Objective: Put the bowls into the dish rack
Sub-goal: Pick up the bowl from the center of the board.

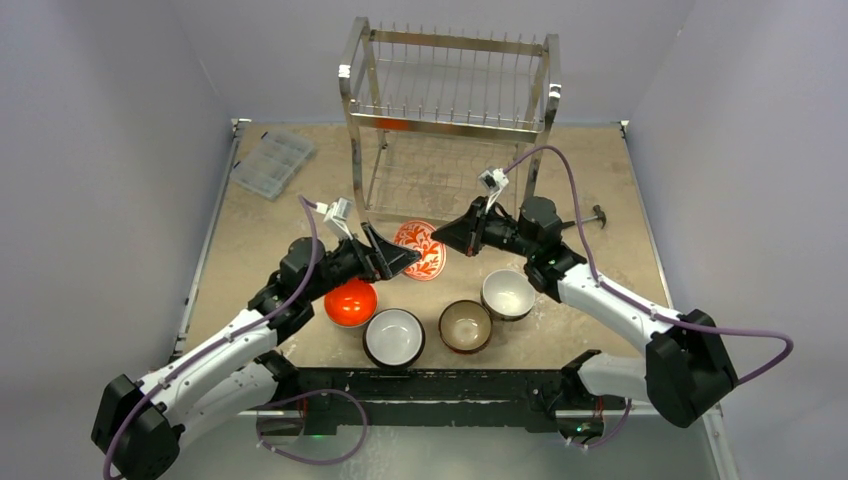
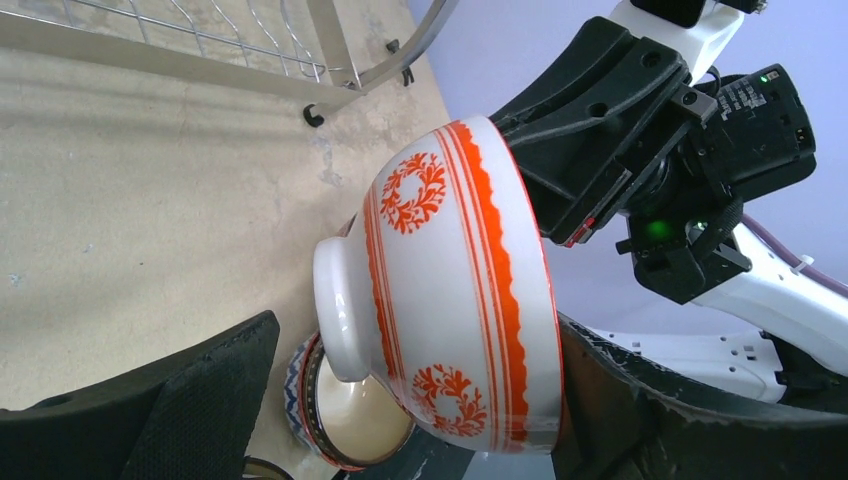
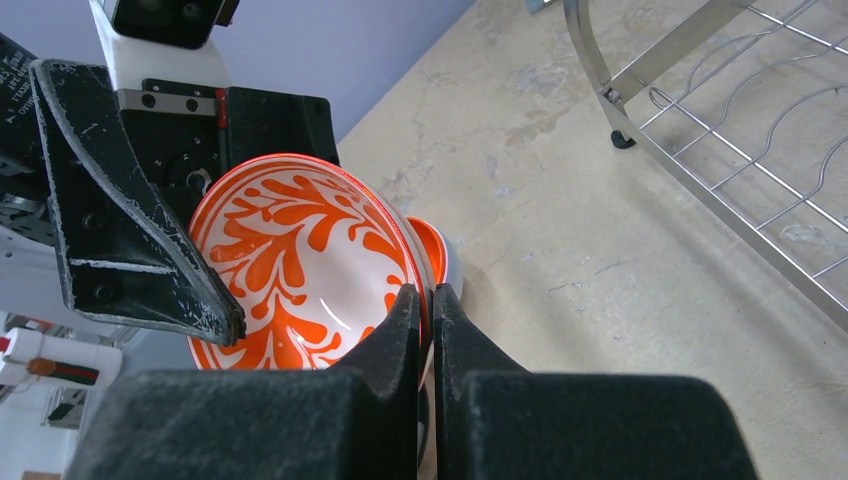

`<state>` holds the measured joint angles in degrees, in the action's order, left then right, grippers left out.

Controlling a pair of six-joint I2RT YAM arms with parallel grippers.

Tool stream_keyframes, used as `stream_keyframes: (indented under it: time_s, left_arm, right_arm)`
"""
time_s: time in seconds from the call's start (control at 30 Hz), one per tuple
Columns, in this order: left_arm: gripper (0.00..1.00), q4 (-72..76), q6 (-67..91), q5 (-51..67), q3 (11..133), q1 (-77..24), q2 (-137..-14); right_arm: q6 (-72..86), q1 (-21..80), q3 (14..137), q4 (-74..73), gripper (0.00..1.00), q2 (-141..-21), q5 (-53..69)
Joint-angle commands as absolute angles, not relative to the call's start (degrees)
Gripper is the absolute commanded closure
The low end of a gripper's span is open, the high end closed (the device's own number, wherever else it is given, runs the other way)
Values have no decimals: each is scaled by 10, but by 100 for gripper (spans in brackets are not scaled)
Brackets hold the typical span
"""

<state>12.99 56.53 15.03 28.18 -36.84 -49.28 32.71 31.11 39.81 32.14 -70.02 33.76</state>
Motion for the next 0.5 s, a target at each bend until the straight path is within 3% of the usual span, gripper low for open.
stream_keyframes:
  time_s: [0.0, 0.13, 0.27, 0.47]
  left_arm:
    - [8, 107, 564, 131, 290, -372, -476]
    - [15, 139, 575, 146, 286, -372, -477]
    - [28, 164, 591, 159, 281, -372, -484]
    - [64, 164, 596, 159, 278, -372, -487]
  right_arm:
    - [353, 312, 405, 393, 100, -677, 321]
    - [358, 311, 403, 397, 100, -678, 321]
    - [361, 311, 401, 407, 100, -676, 317]
    - [360, 311, 399, 401, 100, -678, 312]
